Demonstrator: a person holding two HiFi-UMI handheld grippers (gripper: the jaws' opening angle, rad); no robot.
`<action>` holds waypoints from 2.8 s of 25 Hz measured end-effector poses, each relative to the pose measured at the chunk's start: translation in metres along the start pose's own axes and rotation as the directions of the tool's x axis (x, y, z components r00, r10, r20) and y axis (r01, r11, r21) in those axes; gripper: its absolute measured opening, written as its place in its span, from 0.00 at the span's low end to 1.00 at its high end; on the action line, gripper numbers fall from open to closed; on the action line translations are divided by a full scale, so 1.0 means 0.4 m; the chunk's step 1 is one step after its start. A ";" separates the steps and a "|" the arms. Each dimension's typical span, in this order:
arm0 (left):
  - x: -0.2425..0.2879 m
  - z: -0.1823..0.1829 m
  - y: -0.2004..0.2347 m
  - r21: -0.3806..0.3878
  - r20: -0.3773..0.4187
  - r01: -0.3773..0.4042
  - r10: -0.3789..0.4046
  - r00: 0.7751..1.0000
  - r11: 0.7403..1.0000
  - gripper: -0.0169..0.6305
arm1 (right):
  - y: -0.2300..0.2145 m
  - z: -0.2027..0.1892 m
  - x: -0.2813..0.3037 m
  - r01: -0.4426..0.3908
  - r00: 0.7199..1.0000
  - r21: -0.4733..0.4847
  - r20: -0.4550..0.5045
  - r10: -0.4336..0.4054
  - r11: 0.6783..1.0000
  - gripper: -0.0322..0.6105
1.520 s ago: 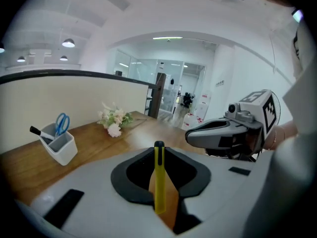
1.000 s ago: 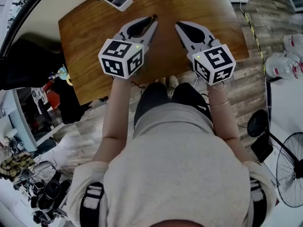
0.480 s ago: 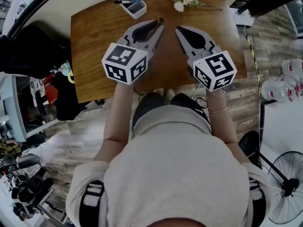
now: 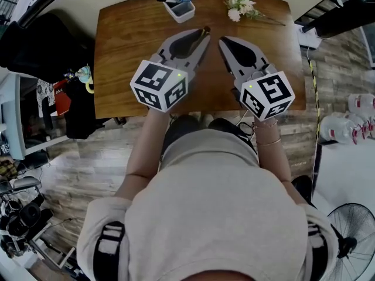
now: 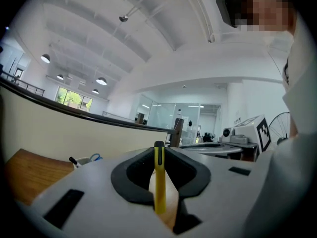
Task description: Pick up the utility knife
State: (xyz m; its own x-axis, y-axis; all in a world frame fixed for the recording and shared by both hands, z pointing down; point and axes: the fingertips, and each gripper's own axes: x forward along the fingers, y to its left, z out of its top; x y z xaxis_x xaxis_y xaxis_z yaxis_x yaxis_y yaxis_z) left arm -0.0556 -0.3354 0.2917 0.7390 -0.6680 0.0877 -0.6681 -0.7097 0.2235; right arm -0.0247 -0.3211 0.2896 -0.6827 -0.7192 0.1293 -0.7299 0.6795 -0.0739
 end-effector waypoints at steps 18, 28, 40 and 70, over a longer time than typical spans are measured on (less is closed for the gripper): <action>-0.061 -0.036 0.007 -0.078 0.047 -0.037 0.041 0.998 0.996 0.15 | 0.034 -0.060 0.009 -0.026 0.999 0.048 -0.021 0.027 0.999 0.07; -0.061 -0.051 -0.002 -0.080 0.037 -0.032 0.036 0.999 0.996 0.15 | 0.047 -0.068 -0.004 -0.023 0.999 0.052 -0.024 0.025 0.998 0.07; -0.059 -0.056 -0.012 -0.069 0.028 -0.022 0.024 0.999 0.997 0.15 | 0.055 -0.076 -0.012 -0.018 0.999 0.064 -0.025 0.019 0.998 0.07; -0.056 -0.070 -0.032 -0.098 0.025 0.005 -0.003 1.000 0.995 0.15 | 0.048 -0.062 -0.036 -0.011 1.000 0.064 0.023 0.009 0.998 0.06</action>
State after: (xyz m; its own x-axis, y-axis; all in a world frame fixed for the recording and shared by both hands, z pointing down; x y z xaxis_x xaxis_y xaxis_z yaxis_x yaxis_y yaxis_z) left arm -0.0613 -0.3052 0.3143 0.7384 -0.6715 0.0624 -0.6525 -0.6880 0.3176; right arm -0.0280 -0.2941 0.3107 -0.6899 -0.7161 0.1056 -0.7233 0.6765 -0.1384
